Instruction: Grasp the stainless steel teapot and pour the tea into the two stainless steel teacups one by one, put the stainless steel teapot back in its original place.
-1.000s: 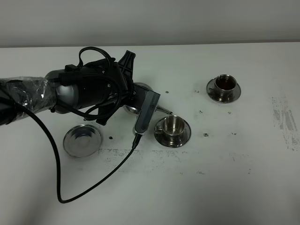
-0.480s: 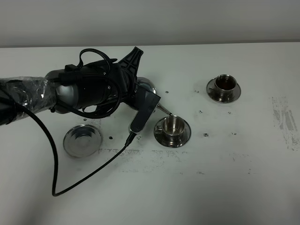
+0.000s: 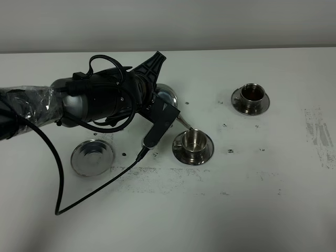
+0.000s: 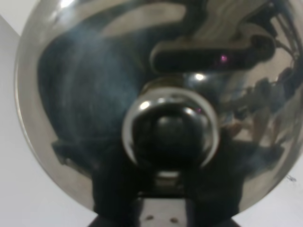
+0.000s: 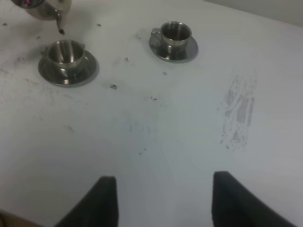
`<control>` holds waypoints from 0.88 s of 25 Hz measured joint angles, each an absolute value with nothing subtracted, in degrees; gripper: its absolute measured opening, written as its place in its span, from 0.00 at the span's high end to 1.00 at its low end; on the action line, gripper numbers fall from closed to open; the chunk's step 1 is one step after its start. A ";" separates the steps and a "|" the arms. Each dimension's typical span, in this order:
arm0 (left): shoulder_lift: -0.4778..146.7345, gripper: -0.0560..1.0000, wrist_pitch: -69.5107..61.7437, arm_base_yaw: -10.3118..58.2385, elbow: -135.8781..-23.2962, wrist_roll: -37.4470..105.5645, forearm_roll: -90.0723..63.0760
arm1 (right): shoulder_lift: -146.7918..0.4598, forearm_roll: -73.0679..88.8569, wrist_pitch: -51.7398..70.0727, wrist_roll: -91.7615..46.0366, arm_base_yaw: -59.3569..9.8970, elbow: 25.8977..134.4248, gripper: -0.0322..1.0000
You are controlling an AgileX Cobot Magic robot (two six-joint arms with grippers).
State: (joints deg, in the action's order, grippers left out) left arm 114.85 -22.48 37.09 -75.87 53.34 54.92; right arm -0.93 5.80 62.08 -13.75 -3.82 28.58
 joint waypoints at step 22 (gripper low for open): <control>114.85 0.78 -21.47 37.14 -75.87 61.15 55.14 | -0.93 5.80 62.08 -13.75 -3.82 28.58 0.55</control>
